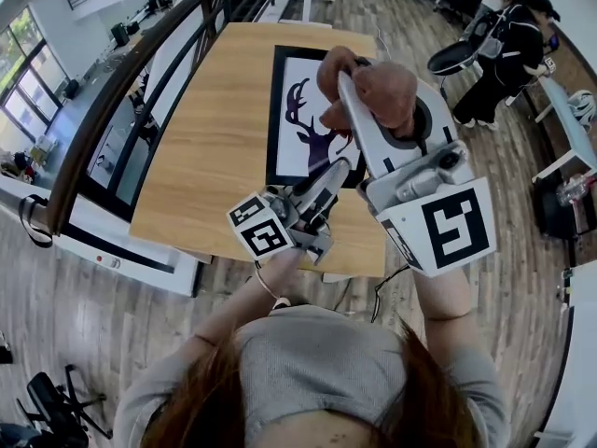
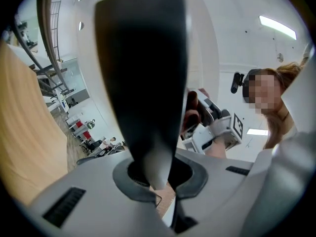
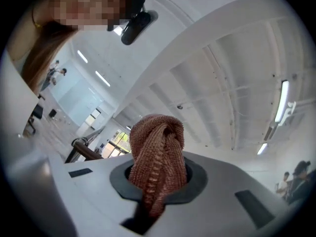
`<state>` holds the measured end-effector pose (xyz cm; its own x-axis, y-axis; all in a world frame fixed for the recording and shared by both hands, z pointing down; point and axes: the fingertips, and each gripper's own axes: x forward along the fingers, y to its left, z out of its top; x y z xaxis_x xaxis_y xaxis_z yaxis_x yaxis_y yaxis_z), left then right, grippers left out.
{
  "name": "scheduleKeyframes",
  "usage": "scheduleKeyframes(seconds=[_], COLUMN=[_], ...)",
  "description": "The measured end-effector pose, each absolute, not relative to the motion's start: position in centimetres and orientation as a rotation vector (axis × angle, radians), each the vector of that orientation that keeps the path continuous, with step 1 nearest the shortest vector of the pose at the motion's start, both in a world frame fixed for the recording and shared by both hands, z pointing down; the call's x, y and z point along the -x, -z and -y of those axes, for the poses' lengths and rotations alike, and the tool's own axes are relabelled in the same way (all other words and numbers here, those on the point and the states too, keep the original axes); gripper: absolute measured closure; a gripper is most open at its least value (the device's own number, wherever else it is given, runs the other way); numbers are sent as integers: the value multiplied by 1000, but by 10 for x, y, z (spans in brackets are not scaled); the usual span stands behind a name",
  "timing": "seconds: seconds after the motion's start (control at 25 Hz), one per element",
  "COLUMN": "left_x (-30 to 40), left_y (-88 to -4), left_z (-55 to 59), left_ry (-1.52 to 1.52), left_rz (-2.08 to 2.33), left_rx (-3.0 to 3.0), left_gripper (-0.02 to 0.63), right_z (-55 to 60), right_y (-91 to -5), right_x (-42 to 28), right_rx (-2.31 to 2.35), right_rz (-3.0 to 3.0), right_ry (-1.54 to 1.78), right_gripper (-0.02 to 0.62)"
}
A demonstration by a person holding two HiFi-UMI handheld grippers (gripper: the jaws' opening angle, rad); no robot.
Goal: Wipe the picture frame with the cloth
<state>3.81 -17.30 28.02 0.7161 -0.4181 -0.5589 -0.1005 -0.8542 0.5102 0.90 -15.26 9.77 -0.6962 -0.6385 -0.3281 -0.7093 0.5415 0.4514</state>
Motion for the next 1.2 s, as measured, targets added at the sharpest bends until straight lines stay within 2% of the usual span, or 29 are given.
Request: scheduleKeyframes(seconds=[0.16, 0.36, 0.68, 1.2], left_x=[-46, -52, -51, -53], left_y=[-268, -269, -263, -278], left_z=[183, 180, 179, 182], left_ry=[958, 921, 945, 860], left_rz=[382, 391, 377, 434], left_rx=[-2468, -2506, -2512, -2528], left_gripper=[575, 575, 575, 578], right_z=[186, 210, 213, 196], right_y=[-59, -87, -123, -171], right_x=[13, 37, 57, 60], right_rx=[1235, 1299, 1272, 1181], right_rz=[-2581, -2697, -2822, -3011], right_ry=[-1150, -1266, -1321, -1167], right_gripper=[551, 551, 551, 549])
